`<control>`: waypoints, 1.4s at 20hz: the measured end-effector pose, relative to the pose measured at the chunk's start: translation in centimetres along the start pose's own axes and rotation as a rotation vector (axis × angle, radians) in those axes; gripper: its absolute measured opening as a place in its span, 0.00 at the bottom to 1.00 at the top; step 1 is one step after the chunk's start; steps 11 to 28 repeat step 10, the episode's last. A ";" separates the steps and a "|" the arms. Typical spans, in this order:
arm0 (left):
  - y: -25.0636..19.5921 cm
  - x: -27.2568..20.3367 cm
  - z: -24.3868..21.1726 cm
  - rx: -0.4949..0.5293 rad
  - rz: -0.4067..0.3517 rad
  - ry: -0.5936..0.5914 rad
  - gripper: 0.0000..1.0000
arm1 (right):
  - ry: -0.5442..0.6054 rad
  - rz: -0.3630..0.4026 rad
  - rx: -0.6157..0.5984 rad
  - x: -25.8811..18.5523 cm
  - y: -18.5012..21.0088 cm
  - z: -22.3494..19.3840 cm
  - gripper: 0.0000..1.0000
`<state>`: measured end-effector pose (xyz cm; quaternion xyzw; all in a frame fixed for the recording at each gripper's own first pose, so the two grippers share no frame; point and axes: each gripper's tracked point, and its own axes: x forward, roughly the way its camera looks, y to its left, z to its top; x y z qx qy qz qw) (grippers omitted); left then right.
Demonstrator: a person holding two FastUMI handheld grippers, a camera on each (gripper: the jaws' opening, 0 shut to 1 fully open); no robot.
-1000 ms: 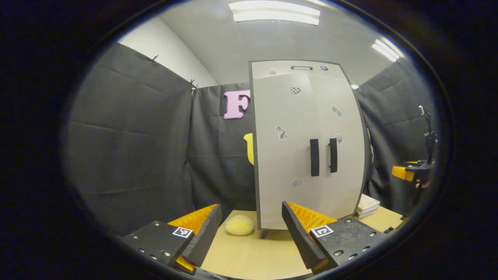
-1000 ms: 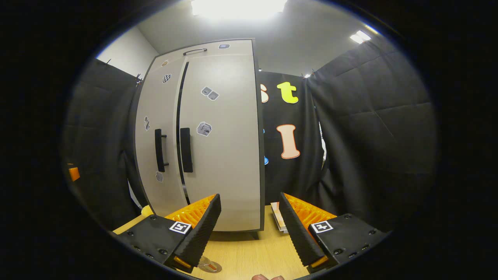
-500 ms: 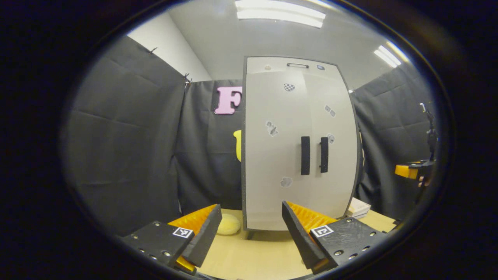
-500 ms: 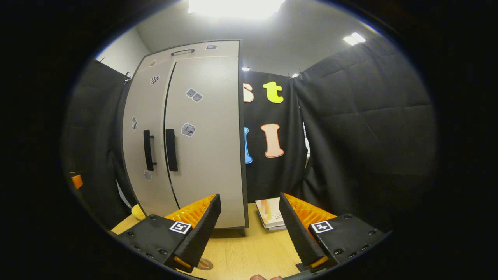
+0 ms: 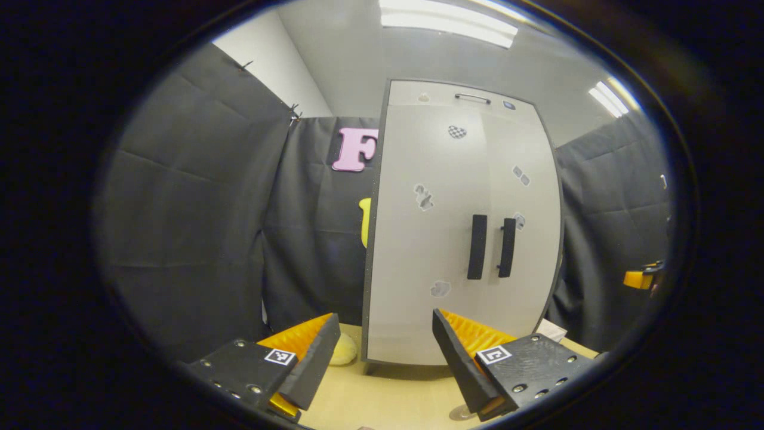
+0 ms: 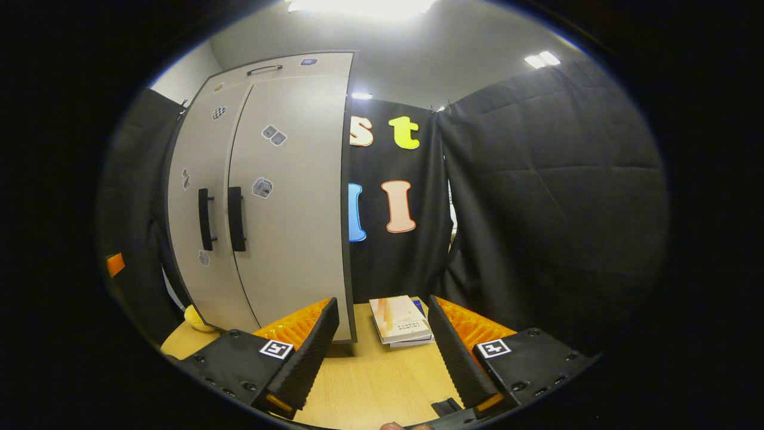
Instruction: Grasp the bottle in the cabinet with the left hand and place it on the coaster, then close the right door with the right hand and the left door with the left hand.
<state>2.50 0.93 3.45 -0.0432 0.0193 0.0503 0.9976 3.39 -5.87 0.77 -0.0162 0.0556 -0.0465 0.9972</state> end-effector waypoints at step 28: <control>-8.1 2.5 5.0 -0.079 0.106 -0.105 0.99 | 0.003 0.161 0.048 9.5 -4.0 0.7 0.96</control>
